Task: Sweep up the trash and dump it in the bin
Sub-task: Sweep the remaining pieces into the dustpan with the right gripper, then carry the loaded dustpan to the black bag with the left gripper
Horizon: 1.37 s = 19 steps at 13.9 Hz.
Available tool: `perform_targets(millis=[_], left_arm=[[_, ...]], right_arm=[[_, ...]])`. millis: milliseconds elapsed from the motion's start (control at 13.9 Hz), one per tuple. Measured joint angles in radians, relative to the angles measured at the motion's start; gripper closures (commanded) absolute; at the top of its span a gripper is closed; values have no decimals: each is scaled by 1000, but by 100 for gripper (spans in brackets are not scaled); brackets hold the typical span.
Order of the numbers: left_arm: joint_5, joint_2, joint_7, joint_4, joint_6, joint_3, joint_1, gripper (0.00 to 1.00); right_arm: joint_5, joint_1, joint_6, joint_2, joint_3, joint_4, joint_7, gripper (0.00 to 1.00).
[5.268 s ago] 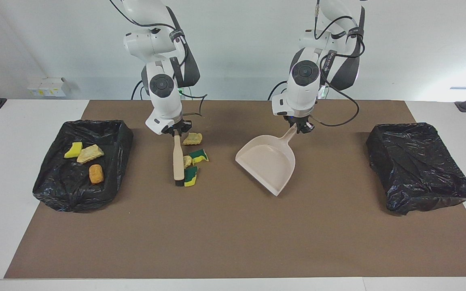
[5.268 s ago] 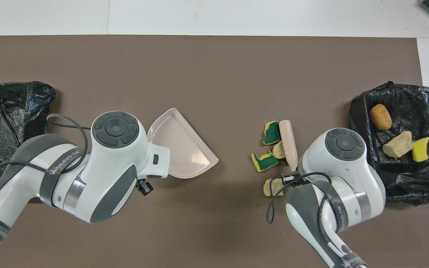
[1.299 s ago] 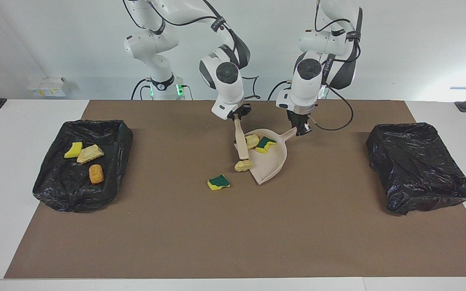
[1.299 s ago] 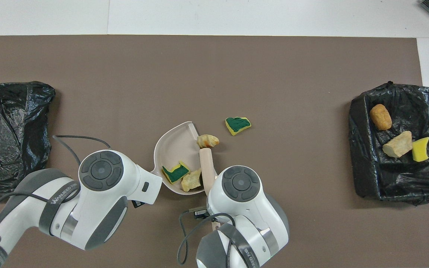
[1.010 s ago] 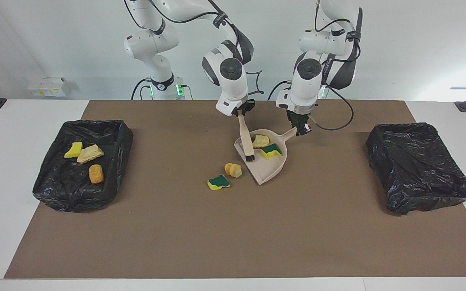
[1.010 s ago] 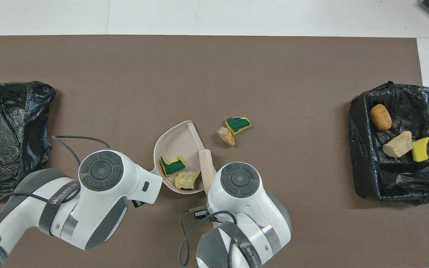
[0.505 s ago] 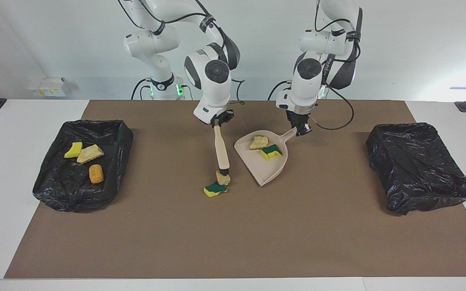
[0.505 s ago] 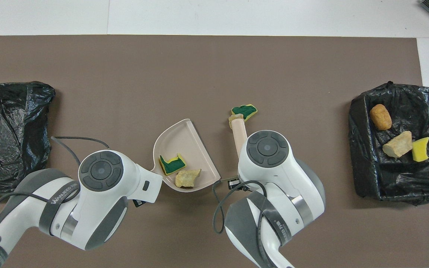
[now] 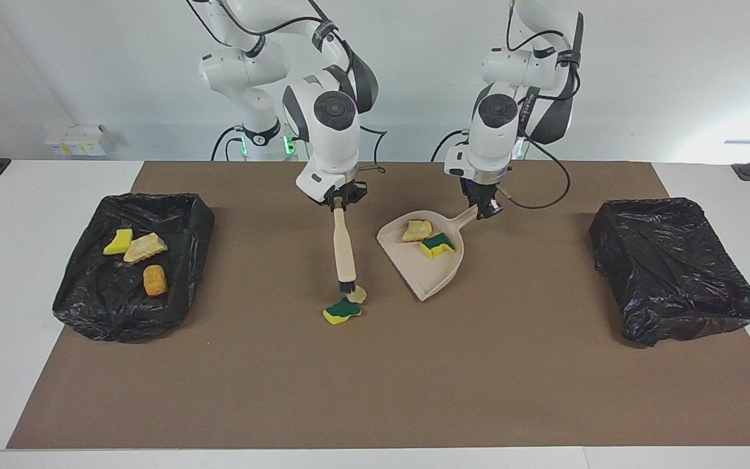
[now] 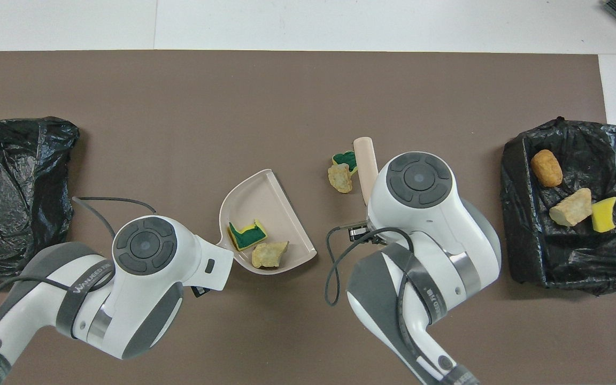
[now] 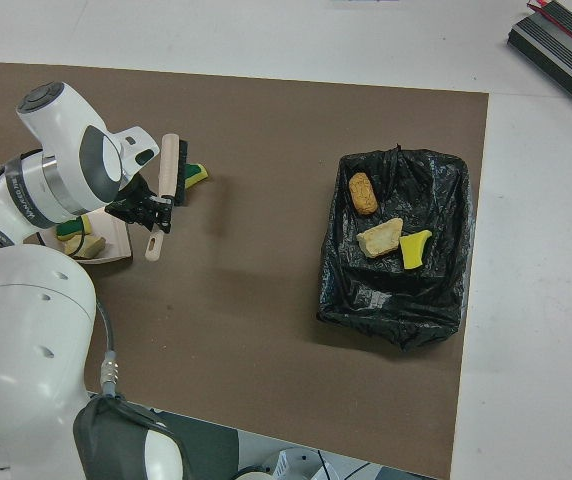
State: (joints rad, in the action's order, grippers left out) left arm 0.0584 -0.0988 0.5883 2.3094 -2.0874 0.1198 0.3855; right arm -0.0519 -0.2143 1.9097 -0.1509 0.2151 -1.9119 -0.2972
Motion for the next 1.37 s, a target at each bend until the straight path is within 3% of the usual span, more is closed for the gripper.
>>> perform_targets(millis=[216, 505, 794, 1082, 1371], left_arm=[[0, 2, -23, 1, -33, -2, -1, 100], [0, 23, -47, 3, -78, -3, -1, 100], [0, 37, -60, 3, -84, -4, -1, 100], [0, 37, -62, 3, -84, -4, -1, 100], [0, 37, -63, 3, -84, -4, -1, 100]], right_arm=[[-85, 73, 54, -83, -4, 14, 137, 100], [-132, 34, 85, -182, 5, 73, 143, 100], [-111, -44, 56, -169, 37, 49, 143, 100], [67, -50, 55, -136, 91, 9, 143, 100], [162, -51, 5, -117, 161, 1, 143, 100]])
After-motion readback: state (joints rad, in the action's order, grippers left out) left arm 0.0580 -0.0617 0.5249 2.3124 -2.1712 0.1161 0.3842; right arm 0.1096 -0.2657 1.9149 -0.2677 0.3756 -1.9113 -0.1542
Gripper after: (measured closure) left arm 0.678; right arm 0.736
